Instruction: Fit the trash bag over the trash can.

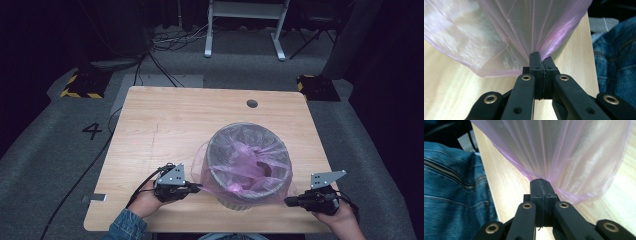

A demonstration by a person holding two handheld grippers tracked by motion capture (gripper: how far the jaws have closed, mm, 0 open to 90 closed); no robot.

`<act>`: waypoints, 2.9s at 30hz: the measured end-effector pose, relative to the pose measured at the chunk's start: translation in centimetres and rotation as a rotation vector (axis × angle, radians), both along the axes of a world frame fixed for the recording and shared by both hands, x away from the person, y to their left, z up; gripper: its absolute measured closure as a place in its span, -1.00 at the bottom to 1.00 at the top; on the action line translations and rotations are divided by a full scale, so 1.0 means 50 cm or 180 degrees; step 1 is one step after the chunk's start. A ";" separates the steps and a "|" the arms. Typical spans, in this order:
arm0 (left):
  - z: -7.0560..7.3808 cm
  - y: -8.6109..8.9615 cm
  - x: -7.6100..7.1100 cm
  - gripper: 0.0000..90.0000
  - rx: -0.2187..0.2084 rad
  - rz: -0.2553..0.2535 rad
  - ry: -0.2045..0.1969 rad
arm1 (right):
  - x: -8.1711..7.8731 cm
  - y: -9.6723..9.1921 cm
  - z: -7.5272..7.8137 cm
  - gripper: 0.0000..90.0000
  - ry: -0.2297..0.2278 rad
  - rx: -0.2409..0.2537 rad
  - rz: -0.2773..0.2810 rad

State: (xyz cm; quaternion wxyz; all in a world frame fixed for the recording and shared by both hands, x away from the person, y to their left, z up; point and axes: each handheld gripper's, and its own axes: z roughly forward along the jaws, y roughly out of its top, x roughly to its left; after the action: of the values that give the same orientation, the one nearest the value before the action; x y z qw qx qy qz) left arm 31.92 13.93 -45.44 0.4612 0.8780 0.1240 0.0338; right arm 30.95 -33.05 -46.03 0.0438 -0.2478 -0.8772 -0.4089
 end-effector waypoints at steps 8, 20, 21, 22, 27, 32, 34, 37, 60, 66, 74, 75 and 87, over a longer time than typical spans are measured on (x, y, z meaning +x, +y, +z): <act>0.015 0.049 -0.003 0.17 -0.0451 0.0151 0.0153 | -0.014 -0.020 0.016 0.09 -0.0073 0.0299 -0.0060; 0.079 0.086 0.010 -0.22 -0.0862 0.0407 -0.0084 | -0.036 0.012 0.095 -0.03 -0.0621 0.0544 -0.0364; 0.083 0.082 0.012 -0.22 -0.0865 0.0381 -0.0105 | -0.033 0.025 0.097 0.25 -0.0620 0.0454 -0.0357; 0.089 0.078 0.015 -0.22 -0.0875 0.0342 -0.0120 | -0.029 0.030 0.098 0.45 -0.0600 0.0398 -0.0351; 0.112 0.052 0.022 -0.24 -0.0913 0.0193 -0.0153 | 0.009 0.043 0.113 1.00 -0.0595 0.0308 -0.0546; 0.118 0.025 0.015 -0.25 -0.0829 0.0029 -0.0234 | 0.037 0.045 0.139 1.00 -0.0640 0.0452 -0.0628; 0.116 0.018 0.018 -0.25 -0.0797 0.0045 -0.0216 | 0.035 0.052 0.145 0.99 -0.0686 0.0435 -0.0587; 0.114 0.009 0.027 -0.13 -0.0748 0.0117 -0.0237 | 0.034 0.056 0.147 0.99 -0.0691 0.0419 -0.0558; 0.006 0.012 0.055 1.00 0.0511 0.1004 -0.0029 | 0.087 0.040 0.001 1.00 0.0168 -0.0412 -0.0658; 0.021 0.042 0.030 0.26 -0.0030 0.0750 -0.0006 | 0.067 -0.005 0.014 0.21 0.0067 -0.0096 -0.0698; 0.086 0.002 0.028 -0.18 -0.0493 0.0436 -0.0212 | 0.032 0.011 0.101 -0.16 -0.0583 0.0410 -0.0298; 0.088 -0.007 0.031 -0.12 -0.0446 0.0410 -0.0223 | 0.033 0.019 0.107 -0.02 -0.0618 0.0408 -0.0260; 0.048 -0.036 0.058 1.00 -0.0007 0.0776 -0.0216 | 0.072 0.036 0.071 1.00 -0.0339 0.0075 -0.0460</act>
State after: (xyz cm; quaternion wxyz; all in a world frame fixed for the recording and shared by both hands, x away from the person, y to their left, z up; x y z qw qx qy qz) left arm 34.83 12.11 -43.04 0.4585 0.8542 0.2141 0.1192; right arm 34.54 -31.26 -42.51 -0.0296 -0.2878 -0.8532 -0.4340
